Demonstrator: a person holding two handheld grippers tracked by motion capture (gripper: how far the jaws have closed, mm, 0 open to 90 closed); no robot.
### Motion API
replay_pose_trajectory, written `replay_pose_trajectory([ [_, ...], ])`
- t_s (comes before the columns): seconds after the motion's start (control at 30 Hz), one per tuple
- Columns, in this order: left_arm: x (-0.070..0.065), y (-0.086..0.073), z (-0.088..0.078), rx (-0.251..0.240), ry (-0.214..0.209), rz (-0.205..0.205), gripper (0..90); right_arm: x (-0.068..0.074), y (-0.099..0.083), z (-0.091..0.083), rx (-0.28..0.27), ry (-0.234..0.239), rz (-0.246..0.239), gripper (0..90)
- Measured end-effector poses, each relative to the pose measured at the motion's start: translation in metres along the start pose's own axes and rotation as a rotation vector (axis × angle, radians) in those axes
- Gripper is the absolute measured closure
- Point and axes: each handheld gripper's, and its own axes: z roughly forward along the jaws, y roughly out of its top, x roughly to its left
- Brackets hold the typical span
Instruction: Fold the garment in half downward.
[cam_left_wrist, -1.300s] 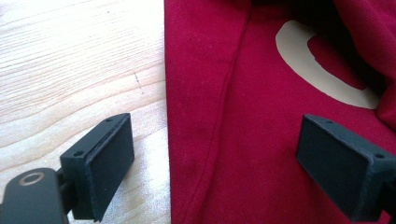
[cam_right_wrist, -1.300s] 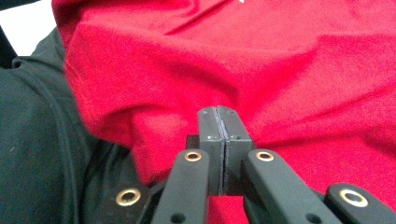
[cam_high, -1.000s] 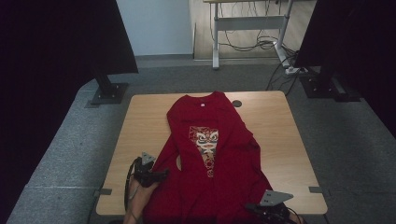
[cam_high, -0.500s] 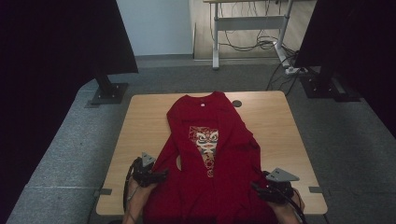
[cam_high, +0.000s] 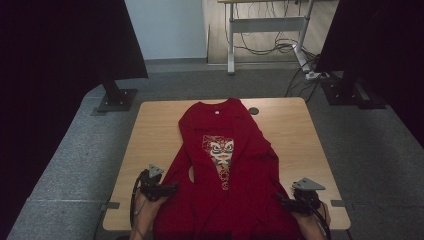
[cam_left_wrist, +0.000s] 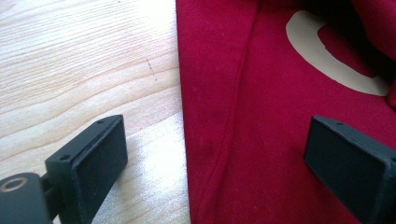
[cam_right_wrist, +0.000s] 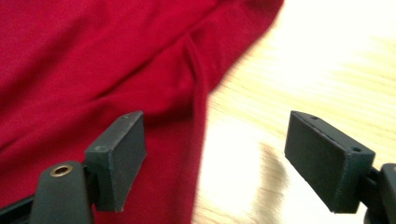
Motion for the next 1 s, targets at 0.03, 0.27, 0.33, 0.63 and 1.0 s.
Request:
replay_pose_trajectory([
  [0.03,0.000,0.000,0.000,0.000,0.000,0.000,6.5,0.000,0.000,0.000,0.000,0.000,0.000,20.1],
  [0.27,0.000,-0.003,-0.003,-0.001,0.015,-0.013,6.3,-0.008,-0.005,0.002,0.016,-0.002,0.058,17.3],
  [0.33,-0.001,-0.006,-0.007,-0.002,0.024,-0.020,6.7,-0.008,-0.007,0.000,0.017,-0.016,0.069,17.3],
  [0.63,-0.009,-0.025,-0.026,-0.007,0.045,-0.039,8.9,-0.004,-0.011,-0.011,0.052,-0.047,0.099,17.3],
  [1.0,-0.005,0.001,-0.015,-0.009,0.049,0.007,10.9,-0.013,-0.008,-0.020,0.035,-0.033,0.108,15.9],
])
